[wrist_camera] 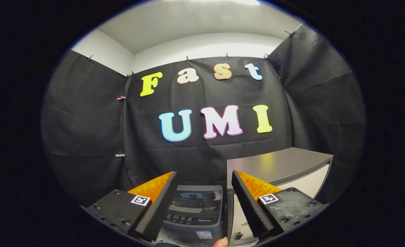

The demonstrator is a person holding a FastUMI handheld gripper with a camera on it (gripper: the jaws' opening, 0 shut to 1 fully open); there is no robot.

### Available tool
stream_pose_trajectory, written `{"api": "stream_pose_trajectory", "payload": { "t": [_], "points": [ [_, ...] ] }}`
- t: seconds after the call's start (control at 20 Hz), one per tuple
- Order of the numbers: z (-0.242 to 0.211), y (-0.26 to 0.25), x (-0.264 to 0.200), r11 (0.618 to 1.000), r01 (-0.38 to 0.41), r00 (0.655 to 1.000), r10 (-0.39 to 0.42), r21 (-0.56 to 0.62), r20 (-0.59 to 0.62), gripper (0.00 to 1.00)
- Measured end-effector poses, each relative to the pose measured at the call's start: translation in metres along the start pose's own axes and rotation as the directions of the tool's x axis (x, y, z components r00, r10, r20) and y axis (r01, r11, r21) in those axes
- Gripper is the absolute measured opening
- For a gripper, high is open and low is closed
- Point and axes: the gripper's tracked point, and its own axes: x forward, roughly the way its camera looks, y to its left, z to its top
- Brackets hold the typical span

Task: Put the clothes into the washing machine and then close the washing machine lid.

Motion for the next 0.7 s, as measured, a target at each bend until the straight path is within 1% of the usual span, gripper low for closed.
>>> {"api": "stream_pose_trajectory", "payload": {
  "t": [0.7],
  "points": [
    [-0.002,0.017,0.001,0.999,-0.034,0.999,0.034,-0.036,-0.002,0.99]
  ]
}}
